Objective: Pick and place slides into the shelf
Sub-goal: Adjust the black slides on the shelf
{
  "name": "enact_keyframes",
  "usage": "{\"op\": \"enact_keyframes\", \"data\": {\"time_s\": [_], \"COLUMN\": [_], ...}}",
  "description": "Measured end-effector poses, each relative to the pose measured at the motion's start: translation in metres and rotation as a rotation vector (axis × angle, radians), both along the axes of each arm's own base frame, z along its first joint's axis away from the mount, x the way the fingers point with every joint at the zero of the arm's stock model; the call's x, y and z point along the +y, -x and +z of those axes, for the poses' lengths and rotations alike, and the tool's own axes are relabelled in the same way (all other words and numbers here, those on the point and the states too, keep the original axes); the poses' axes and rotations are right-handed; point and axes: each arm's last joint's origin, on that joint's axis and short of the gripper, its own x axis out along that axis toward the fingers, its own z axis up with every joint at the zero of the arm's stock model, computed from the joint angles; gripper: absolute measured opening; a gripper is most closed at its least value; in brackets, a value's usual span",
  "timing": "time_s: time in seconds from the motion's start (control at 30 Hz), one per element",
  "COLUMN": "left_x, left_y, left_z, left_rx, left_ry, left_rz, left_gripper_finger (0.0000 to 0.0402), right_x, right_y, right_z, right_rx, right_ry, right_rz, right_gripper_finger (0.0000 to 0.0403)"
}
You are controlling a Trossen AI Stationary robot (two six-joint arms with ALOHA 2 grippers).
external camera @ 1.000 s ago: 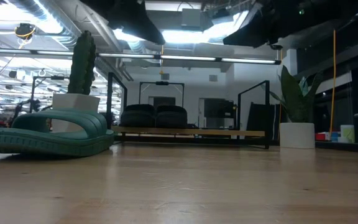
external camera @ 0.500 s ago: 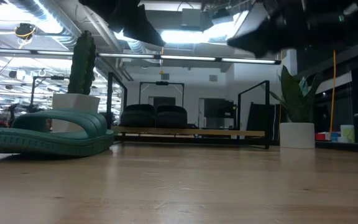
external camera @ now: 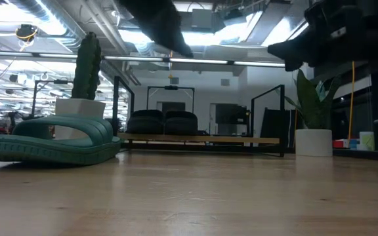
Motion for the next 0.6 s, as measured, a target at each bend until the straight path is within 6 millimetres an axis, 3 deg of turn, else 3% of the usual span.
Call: {"op": "enact_keyframes", "data": {"time_s": [0.17, 0.33, 0.6], "left_x": [0.0, -0.001, 0.0], "left_y": [-0.014, -0.021, -0.02], "left_z": [-0.015, -0.031, -0.062], "left_rx": [0.183, 0.257, 0.395], "left_ry": [-0.047, -0.039, -0.09], "left_rz": [0.074, 0.146, 0.21], "left_gripper_finger": [0.0119, 0.0119, 0.0119], "right_x": [-0.002, -0.002, -0.002], "right_y": [0.005, 0.008, 0.008], "right_z": [-0.008, -0.015, -0.019], "right_rx": [0.035, 0.058, 0.102], "right_ry": [-0.021, -0.027, -0.057], "right_rz": [-0.011, -0.012, -0.016], "right_gripper_finger": [0.0002, 0.0004, 0.0004]}}
